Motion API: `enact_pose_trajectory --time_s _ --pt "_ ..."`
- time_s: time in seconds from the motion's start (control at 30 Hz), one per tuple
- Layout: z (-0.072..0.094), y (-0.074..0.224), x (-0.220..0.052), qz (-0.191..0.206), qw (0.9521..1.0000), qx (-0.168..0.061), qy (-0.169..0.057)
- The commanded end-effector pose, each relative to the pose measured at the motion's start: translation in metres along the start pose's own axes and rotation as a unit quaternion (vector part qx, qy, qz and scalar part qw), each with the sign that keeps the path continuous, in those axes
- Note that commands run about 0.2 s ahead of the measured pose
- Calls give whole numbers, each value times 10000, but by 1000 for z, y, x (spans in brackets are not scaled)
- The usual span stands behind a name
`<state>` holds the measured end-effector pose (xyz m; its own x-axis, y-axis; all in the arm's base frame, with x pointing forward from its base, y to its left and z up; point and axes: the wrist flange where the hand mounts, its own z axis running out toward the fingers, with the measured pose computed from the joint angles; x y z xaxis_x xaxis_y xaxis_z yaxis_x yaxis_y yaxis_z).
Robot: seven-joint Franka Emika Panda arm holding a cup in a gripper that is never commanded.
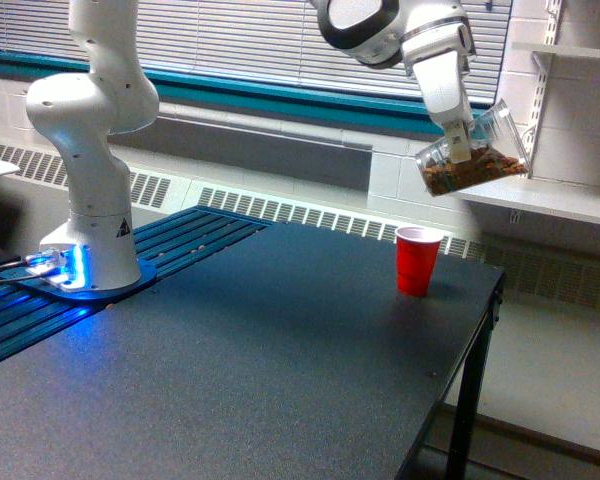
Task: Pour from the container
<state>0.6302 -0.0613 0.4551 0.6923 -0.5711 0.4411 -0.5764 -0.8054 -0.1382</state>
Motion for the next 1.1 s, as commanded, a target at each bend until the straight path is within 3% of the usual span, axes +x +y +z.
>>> enact_pose_trajectory --time_s 0.03,0.6,0.87,1.1 --pt "-6 -4 -1 -13 10000 30 87" --pt "-17 -32 -54 -817 9963 226 123" --pt "-24 -46 -92 -1364 9900 335 133" --pt "-30 -55 -126 -1884 9808 490 139"
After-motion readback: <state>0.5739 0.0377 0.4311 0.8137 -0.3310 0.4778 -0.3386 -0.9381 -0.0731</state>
